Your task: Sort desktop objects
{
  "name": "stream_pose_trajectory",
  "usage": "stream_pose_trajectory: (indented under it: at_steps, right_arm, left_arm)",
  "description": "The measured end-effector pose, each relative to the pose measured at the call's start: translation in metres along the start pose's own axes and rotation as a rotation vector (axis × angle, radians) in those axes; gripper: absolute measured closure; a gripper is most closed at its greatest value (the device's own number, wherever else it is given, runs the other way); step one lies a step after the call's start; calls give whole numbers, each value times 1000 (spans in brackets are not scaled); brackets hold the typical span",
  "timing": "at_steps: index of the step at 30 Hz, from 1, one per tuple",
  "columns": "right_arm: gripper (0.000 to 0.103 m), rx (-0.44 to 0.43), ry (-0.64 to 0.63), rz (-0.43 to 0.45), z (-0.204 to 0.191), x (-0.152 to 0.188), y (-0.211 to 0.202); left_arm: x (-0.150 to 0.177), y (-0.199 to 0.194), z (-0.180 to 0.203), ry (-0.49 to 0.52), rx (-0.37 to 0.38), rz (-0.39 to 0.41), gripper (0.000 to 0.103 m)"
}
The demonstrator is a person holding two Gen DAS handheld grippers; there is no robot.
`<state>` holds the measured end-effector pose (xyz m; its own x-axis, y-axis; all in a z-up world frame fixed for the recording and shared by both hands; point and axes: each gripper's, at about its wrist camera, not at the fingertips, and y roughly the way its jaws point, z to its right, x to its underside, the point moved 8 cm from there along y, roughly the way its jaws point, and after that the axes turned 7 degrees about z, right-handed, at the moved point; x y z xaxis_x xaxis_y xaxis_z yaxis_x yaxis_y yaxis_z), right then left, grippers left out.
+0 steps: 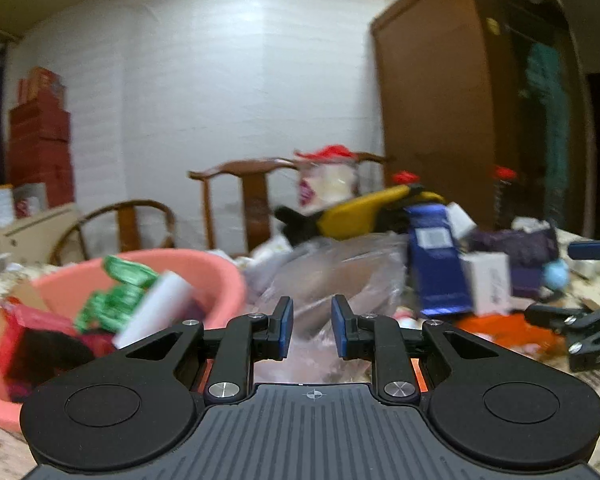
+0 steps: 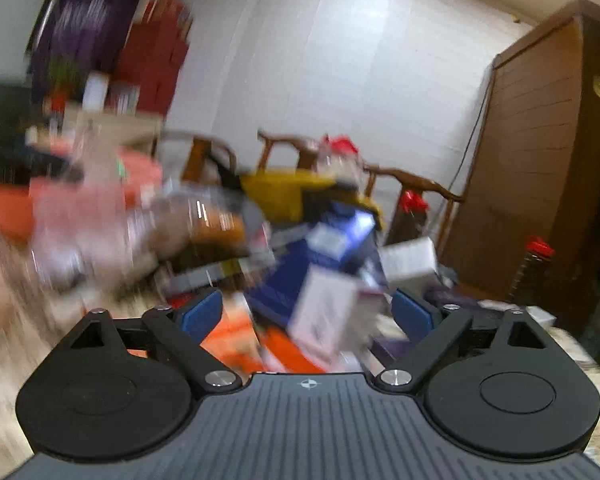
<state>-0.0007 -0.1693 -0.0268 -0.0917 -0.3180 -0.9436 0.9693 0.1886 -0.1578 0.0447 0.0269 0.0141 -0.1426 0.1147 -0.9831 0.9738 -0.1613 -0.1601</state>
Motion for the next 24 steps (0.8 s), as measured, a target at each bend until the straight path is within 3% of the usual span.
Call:
stream_pose_trajectory:
  at_steps: [7, 13, 15, 17, 18, 20, 22, 24]
  right_arm:
    - [7, -47, -180, -87, -3, 30, 12]
    - [9, -84, -240, -170, -7, 57, 46]
    - [28, -100, -223, -210, -7, 65, 53]
    - [52, -54, -214, -205, -3, 67, 56]
    - [55, -28, -203, -202, 1, 65, 56]
    - [76, -53, -112, -195, 8, 57, 52]
    - [93, -55, -100, -186, 11, 53, 49]
    - [98, -40, -125, -183, 9, 52, 44]
  left_arm:
    - [22, 7, 31, 16, 57, -48, 71]
    - [28, 19, 32, 26, 46, -77, 71]
    - [28, 21, 31, 28, 38, -80, 71]
    - [28, 22, 28, 30, 29, -81, 71]
    - [27, 22, 27, 29, 25, -81, 71]
    - [26, 22, 25, 30, 18, -80, 71]
    - [25, 21, 23, 31, 13, -77, 71]
    - [24, 20, 20, 28, 1, -74, 71]
